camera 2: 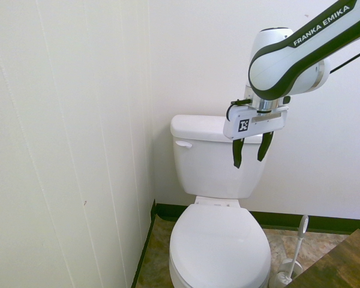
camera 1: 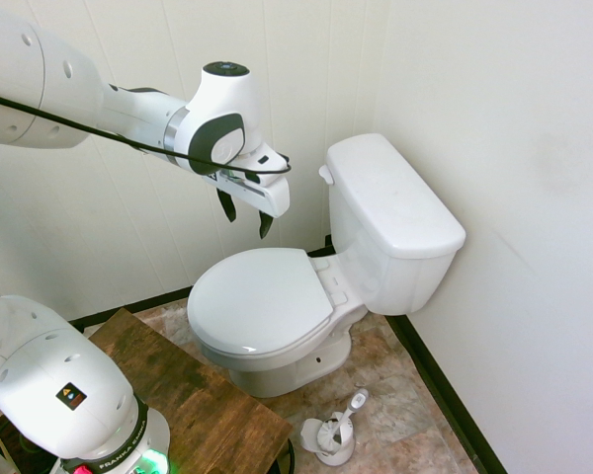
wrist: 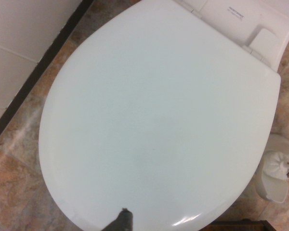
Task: Flush the toilet
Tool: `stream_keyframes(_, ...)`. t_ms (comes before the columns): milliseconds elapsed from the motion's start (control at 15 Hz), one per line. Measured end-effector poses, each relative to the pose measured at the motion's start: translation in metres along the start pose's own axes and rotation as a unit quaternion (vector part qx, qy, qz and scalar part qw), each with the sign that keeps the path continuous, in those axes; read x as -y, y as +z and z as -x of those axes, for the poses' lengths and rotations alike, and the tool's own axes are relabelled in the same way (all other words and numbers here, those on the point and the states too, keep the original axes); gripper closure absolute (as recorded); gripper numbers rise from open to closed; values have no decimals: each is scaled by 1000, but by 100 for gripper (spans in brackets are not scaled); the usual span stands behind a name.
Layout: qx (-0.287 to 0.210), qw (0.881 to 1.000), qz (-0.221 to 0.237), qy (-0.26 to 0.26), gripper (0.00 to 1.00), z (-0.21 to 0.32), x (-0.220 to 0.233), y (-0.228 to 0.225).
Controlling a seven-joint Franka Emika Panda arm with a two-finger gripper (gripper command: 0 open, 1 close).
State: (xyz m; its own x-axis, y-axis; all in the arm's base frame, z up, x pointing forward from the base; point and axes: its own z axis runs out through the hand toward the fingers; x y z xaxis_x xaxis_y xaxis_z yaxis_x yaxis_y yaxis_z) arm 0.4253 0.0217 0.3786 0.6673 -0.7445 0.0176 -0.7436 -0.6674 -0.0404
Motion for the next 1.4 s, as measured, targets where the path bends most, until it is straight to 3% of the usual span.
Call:
stream_keyframes(333,-1,999,-16,30,0,-16,22,-4)
stream_keyframes(600,-26,995,-57,78,0,-47,85,3)
stream_keyframes(933,-95,983,-80,136,0,-78,162,25)
stream_keyframes(1000,-105,980,-83,150,100,-88,172,26)
stream_keyframes(1400,-127,966,-103,200,100,-130,213,36)
